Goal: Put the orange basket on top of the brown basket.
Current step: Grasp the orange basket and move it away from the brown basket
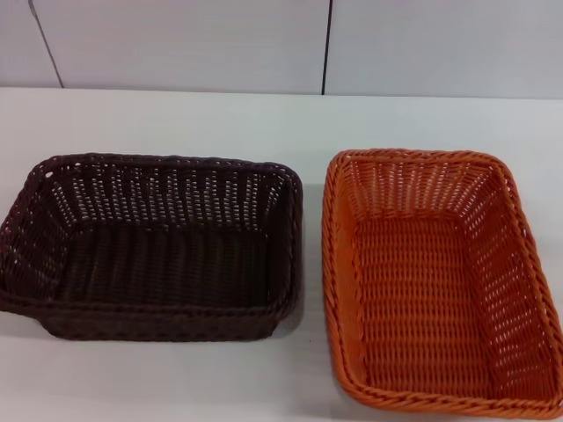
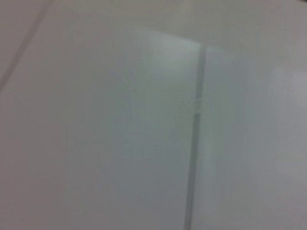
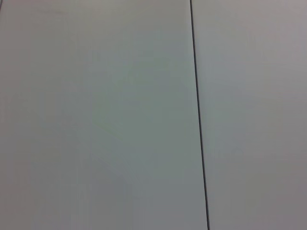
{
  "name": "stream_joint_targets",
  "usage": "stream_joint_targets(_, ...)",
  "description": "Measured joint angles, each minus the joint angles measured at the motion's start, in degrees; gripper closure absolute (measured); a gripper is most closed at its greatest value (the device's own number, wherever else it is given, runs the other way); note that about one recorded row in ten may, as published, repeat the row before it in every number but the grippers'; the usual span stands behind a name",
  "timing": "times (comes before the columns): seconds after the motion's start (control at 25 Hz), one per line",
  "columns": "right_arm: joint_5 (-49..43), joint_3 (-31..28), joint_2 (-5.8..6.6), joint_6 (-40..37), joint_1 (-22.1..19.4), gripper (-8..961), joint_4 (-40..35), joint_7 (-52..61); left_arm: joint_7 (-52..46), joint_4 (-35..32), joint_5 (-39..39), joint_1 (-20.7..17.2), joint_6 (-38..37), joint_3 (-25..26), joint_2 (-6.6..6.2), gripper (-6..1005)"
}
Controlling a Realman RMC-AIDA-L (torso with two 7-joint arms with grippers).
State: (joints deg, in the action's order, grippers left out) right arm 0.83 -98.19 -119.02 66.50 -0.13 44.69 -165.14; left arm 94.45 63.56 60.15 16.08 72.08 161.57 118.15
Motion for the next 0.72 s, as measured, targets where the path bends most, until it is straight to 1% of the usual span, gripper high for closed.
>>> stream_joint_targets(0.12,-0.27,-0.77,0.1,-0.31,0.83,439,-0.33,0.0,3.79,-4.61,0.25,0.33,-0.71,1.5,-0.12,209)
stream_joint_targets(0.16,-0.47,-0.98,0.11,-0.32,1.01,439,-0.38,0.0,4.3,-4.96,0.28,0.34,-0.84,1.61,-0.12,209)
stream_joint_targets(0.28,-1.58,-1.63,0.1,-0.33,1.33,439,-0.62,0.0,9.77,-8.77,0.28,0.37,-2.28,2.05,-0.12,209)
stream_joint_targets(0.48,-1.59,-1.96,0.04,-0.33,1.42,438,-0.93,0.0,15.34,-11.75,1.09,0.43,-4.34,1.64,-0.23,209)
stream_joint_targets(0.72,-1.68,-1.96,0.02,-0.33,1.86,438,-1.28,0.0,18.34,-13.36,1.56,0.46,-5.22,1.42,-0.27,210)
